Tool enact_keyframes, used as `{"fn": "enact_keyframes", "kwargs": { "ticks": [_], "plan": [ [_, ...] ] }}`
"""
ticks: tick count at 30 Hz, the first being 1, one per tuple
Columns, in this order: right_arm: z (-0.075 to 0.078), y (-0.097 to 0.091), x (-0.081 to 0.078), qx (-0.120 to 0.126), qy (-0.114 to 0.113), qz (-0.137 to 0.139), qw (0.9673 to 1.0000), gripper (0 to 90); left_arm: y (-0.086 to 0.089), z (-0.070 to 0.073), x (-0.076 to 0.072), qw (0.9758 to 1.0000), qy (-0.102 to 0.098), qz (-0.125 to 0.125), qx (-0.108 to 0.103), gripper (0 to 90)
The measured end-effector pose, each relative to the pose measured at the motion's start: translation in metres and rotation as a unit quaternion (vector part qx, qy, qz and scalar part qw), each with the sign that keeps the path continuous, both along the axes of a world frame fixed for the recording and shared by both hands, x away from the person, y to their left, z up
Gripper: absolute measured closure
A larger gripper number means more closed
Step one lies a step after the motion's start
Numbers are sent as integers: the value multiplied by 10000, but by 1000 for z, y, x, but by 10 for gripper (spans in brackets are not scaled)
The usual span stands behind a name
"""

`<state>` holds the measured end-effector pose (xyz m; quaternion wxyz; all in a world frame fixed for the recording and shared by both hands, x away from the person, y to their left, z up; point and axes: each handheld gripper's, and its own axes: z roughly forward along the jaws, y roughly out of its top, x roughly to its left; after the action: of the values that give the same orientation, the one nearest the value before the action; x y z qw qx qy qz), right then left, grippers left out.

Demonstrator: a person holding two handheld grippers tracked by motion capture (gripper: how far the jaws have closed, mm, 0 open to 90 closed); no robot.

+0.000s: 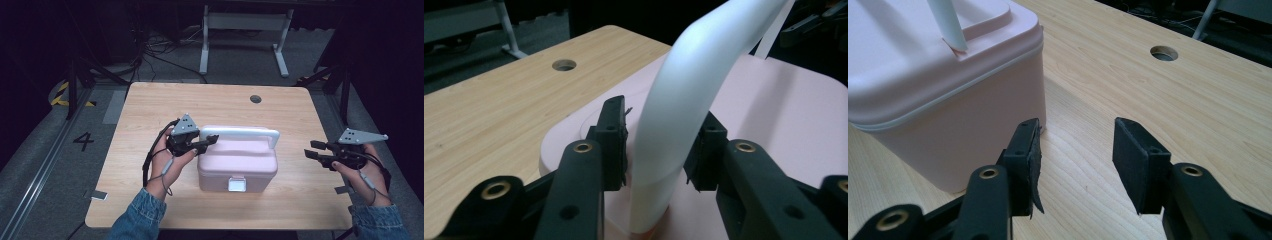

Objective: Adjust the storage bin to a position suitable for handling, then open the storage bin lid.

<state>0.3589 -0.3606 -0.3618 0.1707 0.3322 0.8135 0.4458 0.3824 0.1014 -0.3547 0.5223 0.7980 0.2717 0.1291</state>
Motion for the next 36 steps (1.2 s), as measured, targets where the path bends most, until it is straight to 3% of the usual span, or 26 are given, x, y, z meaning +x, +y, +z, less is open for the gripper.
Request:
{"fn": "enact_keyframes", "kwargs": {
  "ticks": [6,11,18,20,22,36],
  "plan": [
    [-2,2,0,-24,20,19,10000,554,1,4,-1,9998,-117,-47,-133,761],
    [-1,0,-1,13,-2,2,10000,554,1,8,0,9997,-161,-153,-48,757],
    [1,1,-2,44,-37,5,10000,563,1,15,1,9998,-75,-199,-8,735],
    [2,1,-3,90,-60,20,9999,564,0,20,0,9996,-129,-226,148,734],
    [4,1,-4,120,-66,22,9999,565,0,21,1,9995,-132,-235,162,734],
    [11,4,-7,291,-136,131,9994,565,3,33,16,9998,-52,-188,24,731]
  ]
}}
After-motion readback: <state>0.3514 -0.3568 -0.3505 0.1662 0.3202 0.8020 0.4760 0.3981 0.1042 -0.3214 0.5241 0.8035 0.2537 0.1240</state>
